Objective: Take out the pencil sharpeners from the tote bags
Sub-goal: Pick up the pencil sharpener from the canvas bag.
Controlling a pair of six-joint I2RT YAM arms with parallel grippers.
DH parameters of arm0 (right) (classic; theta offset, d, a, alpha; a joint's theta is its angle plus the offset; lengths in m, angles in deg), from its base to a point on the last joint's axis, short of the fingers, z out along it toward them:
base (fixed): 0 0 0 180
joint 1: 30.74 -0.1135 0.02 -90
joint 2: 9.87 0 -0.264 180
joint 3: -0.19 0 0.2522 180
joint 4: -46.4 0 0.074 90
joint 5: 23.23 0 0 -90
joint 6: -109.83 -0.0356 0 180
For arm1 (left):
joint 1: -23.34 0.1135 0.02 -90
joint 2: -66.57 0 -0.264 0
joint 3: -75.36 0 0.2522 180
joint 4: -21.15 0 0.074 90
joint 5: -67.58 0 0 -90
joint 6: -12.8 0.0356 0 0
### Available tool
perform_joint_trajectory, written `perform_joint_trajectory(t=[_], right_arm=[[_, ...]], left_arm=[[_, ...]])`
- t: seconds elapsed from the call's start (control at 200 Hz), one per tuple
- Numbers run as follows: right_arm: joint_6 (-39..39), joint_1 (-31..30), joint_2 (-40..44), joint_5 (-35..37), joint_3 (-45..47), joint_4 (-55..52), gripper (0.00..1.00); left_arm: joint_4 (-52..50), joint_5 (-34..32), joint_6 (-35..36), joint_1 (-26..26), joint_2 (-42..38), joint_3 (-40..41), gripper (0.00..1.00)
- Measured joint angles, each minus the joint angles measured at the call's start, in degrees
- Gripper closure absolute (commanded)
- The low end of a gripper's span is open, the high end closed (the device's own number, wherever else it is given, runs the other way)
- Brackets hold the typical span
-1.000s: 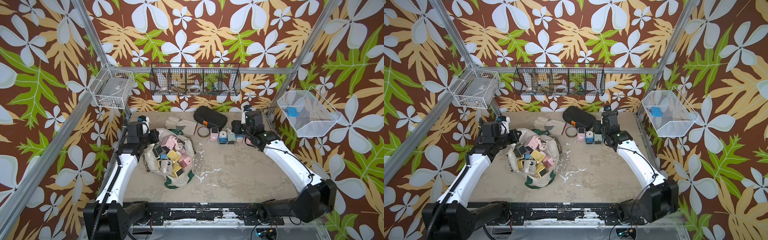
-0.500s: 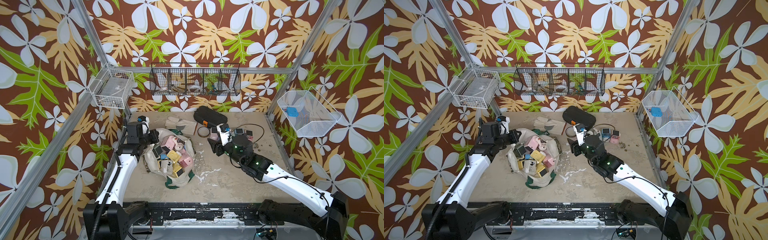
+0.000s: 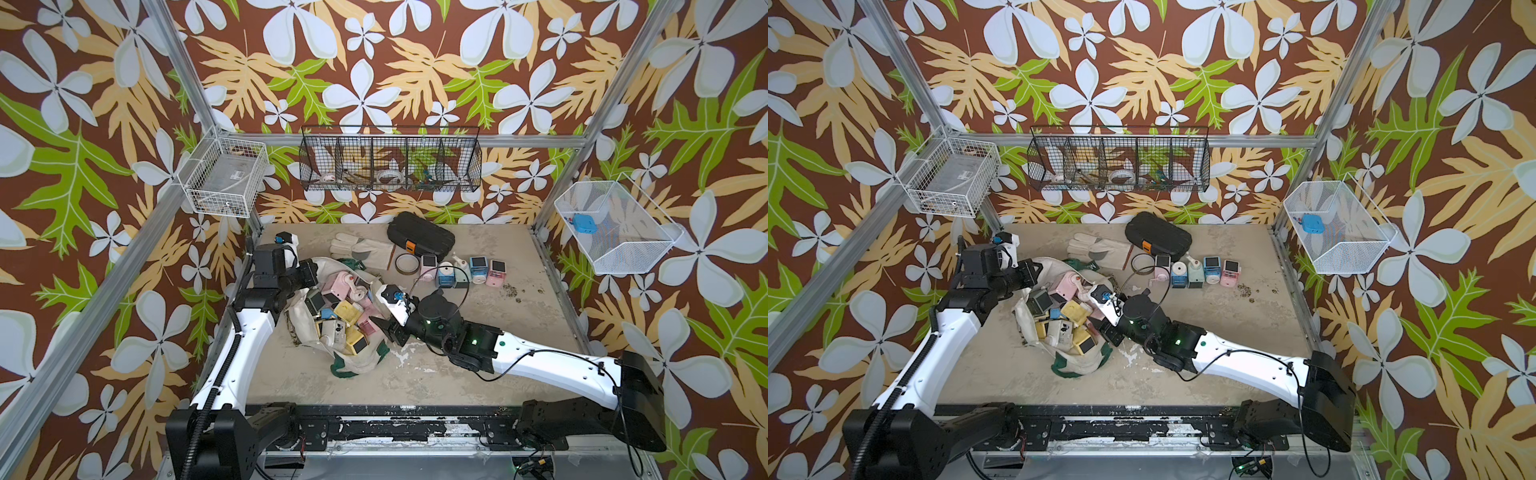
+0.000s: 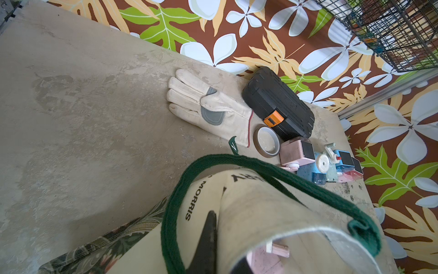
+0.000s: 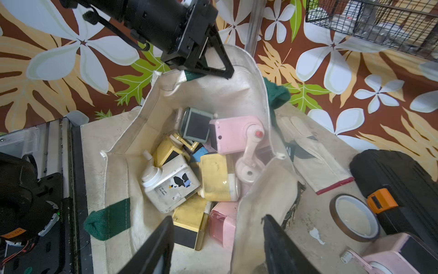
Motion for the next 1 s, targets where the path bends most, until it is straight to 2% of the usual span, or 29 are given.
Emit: perform_joint_trajectory(t=[0.15,0.445,0.626,0.821,1.001], right_arm=[[0.09,-0.42,-3.65,-0.68,-0.87,0.44,0.40],[-2.99,-6.05,-12.85,-0.31,-8.57,-0.52,0.31],[-5.92,-9.66,-23.69,9.68,-22.40,-5.81,0.26],[-6.78,-9.33,-33.03,21.00,-32.70,-13.49,0.22],[-6.91,-8.24,-36.44,24.09,-36.98,-16.74,0.22]], left_arm=[[0.00,0.00,0.00,0.00,0.00,0.00,1.00],[0.00,-0.02,0.00,0.00,0.00,0.00,1.00],[0.00,-0.02,0.00,0.00,0.00,0.00,1.00],[0.00,0.00,-0.04,0.00,0.00,0.00,1.00],[0.00,0.00,-0.15,0.00,0.00,0.00,1.00]])
